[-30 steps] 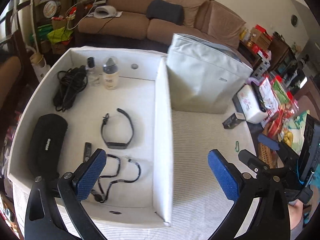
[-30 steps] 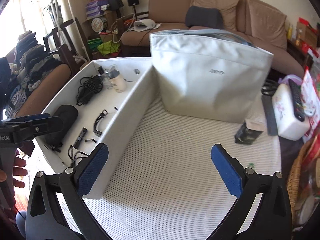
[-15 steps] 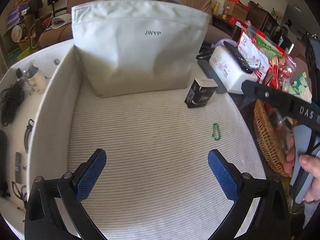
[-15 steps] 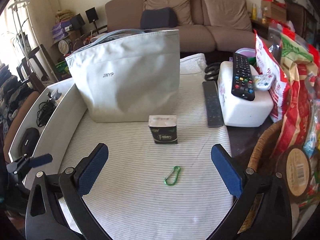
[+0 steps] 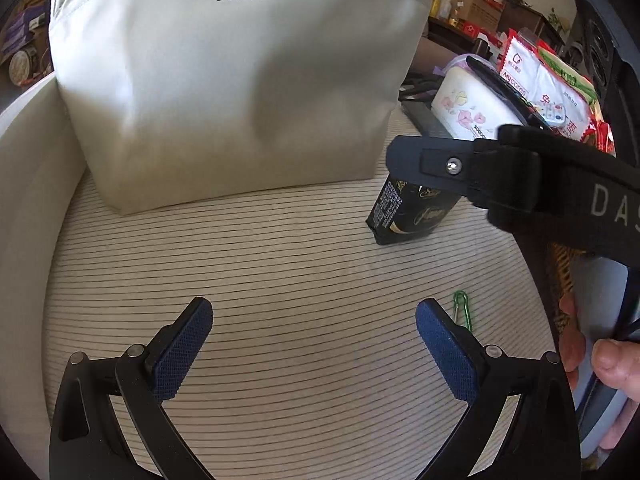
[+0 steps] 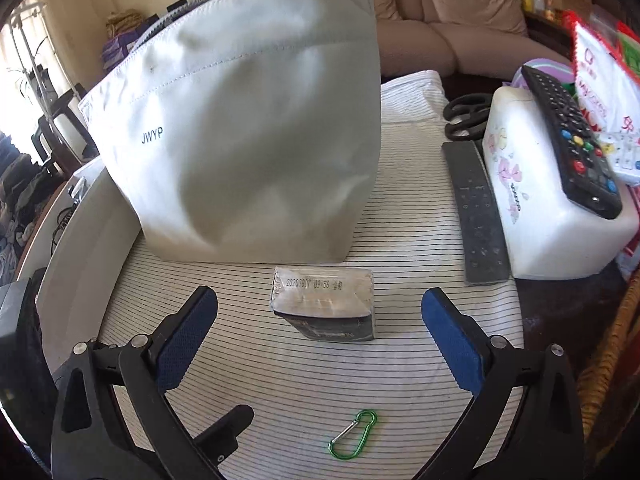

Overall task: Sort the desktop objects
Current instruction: 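Grasp the black-and-gold packet with the right gripper and lift, then carry the packet into the white box and open the right gripper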

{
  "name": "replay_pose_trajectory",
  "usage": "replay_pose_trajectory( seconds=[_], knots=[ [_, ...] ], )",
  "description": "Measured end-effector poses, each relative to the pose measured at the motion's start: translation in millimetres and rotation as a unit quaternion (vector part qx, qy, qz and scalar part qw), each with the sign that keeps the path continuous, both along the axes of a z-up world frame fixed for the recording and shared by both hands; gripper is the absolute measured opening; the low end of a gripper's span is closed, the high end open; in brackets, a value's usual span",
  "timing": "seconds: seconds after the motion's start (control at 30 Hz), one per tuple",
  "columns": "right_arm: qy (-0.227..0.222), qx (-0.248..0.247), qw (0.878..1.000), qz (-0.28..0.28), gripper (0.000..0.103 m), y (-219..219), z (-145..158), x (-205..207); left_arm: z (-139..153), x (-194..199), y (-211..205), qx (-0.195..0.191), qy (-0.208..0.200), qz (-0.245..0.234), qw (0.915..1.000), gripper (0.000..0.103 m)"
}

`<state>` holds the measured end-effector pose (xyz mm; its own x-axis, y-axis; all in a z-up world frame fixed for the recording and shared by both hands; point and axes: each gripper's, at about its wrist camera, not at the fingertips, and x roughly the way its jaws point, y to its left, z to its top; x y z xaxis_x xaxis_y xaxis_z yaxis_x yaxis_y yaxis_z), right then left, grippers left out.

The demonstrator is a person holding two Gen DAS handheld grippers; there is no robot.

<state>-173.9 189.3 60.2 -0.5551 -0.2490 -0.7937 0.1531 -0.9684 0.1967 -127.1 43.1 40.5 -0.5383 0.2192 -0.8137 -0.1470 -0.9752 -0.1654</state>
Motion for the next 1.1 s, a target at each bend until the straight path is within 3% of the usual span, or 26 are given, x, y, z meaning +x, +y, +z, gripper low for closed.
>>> replay_pose_trajectory(
  seconds=[0.03,0.07,0.1,0.13,0.3,0.53,0.73,0.87,0.9,0.97,1.0,1.07,1.1],
  knots=[
    [-0.003,0.004,1.000,0.001,0.100,-3,-3,-3,-2,-1,0,0.000,-0.002,-0.001,1.0000,0.103],
    [-0.008,0.009,1.000,0.002,0.091,-5,-6,-5,-3,-1,0,0.001,-0.003,-0.003,1.0000,0.103],
    [-0.015,0.013,1.000,0.002,0.058,-7,-9,-7,-4,-1,-1,0.002,-0.004,-0.005,1.0000,0.103],
    [-0.020,0.015,1.000,0.001,0.053,-7,-11,-9,-4,-1,-1,0.003,-0.004,-0.006,1.0000,0.103],
    [-0.030,-0.005,1.000,0.003,0.052,-8,1,-8,4,7,-1,0.005,0.012,-0.025,0.9996,0.103],
    [-0.056,-0.125,0.990,0.017,0.052,-14,52,8,47,35,-24,0.043,0.061,-0.040,0.9964,0.103],
    [-0.121,-0.260,0.958,0.006,0.052,-34,67,29,90,65,-48,0.017,0.132,-0.032,0.9906,0.103],
    [-0.150,-0.315,0.937,0.015,0.052,-56,74,39,109,90,-50,-0.051,0.179,-0.051,0.9812,0.101],
    [-0.154,-0.322,0.934,0.018,0.052,-62,76,41,111,95,-51,-0.071,0.184,-0.055,0.9789,0.097],
    [-0.156,-0.315,0.936,0.022,0.052,-76,84,44,114,102,-59,-0.091,0.177,-0.056,0.9784,0.076],
    [-0.154,-0.306,0.939,0.023,0.052,-82,89,45,116,102,-65,-0.093,0.172,-0.051,0.9793,0.070],
    [-0.154,-0.303,0.940,0.025,0.052,-93,96,47,126,98,-89,-0.071,0.158,-0.041,0.9840,0.040],
    [-0.154,-0.307,0.939,0.028,0.051,-100,100,47,130,97,-99,-0.064,0.154,-0.035,0.9853,0.032]
  ],
)
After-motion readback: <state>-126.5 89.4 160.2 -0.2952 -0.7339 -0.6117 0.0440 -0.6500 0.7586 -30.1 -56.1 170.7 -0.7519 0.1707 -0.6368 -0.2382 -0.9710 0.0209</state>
